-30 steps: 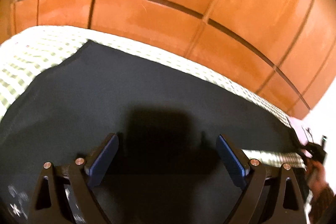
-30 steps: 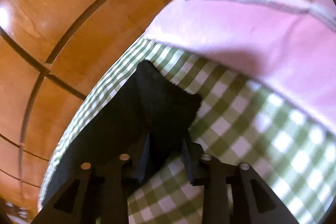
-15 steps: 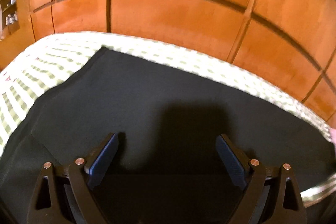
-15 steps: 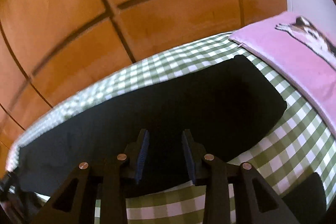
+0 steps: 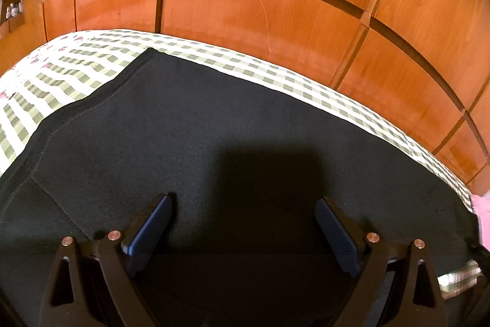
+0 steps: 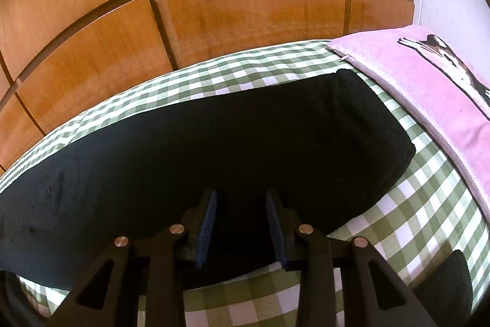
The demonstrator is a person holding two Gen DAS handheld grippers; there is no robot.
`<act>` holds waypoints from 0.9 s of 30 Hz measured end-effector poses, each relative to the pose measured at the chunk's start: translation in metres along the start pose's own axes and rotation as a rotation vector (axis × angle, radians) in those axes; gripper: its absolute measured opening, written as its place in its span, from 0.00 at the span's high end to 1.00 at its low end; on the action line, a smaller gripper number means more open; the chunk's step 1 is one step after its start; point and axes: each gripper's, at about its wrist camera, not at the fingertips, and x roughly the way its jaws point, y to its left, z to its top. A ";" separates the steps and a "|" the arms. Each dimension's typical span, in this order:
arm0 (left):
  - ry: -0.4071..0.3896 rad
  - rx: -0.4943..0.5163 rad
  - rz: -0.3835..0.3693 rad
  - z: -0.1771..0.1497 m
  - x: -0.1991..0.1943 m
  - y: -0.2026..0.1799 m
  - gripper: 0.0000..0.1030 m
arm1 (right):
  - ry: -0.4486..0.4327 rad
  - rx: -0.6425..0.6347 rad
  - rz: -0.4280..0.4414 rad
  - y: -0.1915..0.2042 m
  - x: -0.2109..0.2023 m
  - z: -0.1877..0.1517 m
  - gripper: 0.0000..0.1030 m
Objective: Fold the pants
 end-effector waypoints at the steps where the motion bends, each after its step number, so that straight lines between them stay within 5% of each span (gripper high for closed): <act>1: 0.000 -0.003 -0.004 0.000 0.000 0.000 0.07 | -0.001 0.001 0.001 0.000 0.000 0.000 0.67; 18: -0.005 0.004 -0.031 -0.004 -0.024 0.007 0.06 | -0.002 -0.019 -0.023 0.004 -0.002 -0.002 0.67; 27: -0.001 0.038 0.014 -0.037 -0.066 0.037 0.06 | -0.022 0.098 0.065 -0.029 -0.037 -0.007 0.67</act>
